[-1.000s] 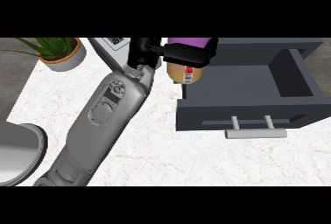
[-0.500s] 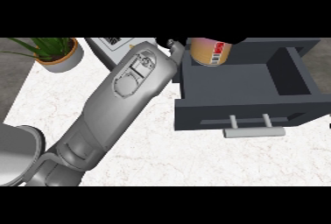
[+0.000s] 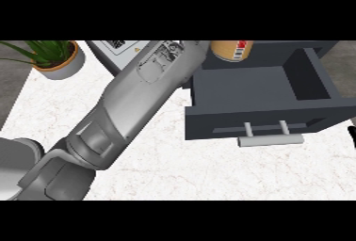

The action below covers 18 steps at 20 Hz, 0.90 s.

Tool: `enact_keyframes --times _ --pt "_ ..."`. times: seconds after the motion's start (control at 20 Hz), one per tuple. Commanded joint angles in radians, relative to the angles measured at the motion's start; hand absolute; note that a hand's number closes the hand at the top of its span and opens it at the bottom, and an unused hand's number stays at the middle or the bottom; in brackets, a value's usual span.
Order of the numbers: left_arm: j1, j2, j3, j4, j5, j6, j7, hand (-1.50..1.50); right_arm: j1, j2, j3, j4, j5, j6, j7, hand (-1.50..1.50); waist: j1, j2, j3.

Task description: Pick up the can, place it into the drawer and close the drawer

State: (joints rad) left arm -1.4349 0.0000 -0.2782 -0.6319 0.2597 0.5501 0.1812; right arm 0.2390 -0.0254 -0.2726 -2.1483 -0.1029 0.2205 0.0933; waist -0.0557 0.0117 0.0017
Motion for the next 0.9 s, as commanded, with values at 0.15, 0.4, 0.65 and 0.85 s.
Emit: enact_keyframes --times 0.15,0.4,0.65,0.85 --pt "-0.037 0.0 -0.03 0.149 0.071 -0.025 -0.093 1.5 0.01 -0.006 0.002 -0.001 0.006 0.011 -0.012 -1.5 -0.008 0.003 0.0" --pt "-0.066 0.0 -0.088 0.192 0.13 0.003 -0.103 1.5 -0.076 -0.048 -0.027 0.006 -0.027 -0.006 0.063 -1.5 -0.02 0.007 0.0" --pt "-0.036 0.0 -0.159 0.219 0.161 0.05 -0.166 1.5 -0.051 -0.002 0.028 0.009 0.042 -0.02 0.02 -1.5 -0.038 0.009 0.001" --pt "-0.047 0.0 -0.218 0.222 0.183 0.074 -0.15 1.5 -0.086 -0.042 -0.022 0.021 -0.03 -0.005 0.059 -1.5 -0.045 0.007 0.001"
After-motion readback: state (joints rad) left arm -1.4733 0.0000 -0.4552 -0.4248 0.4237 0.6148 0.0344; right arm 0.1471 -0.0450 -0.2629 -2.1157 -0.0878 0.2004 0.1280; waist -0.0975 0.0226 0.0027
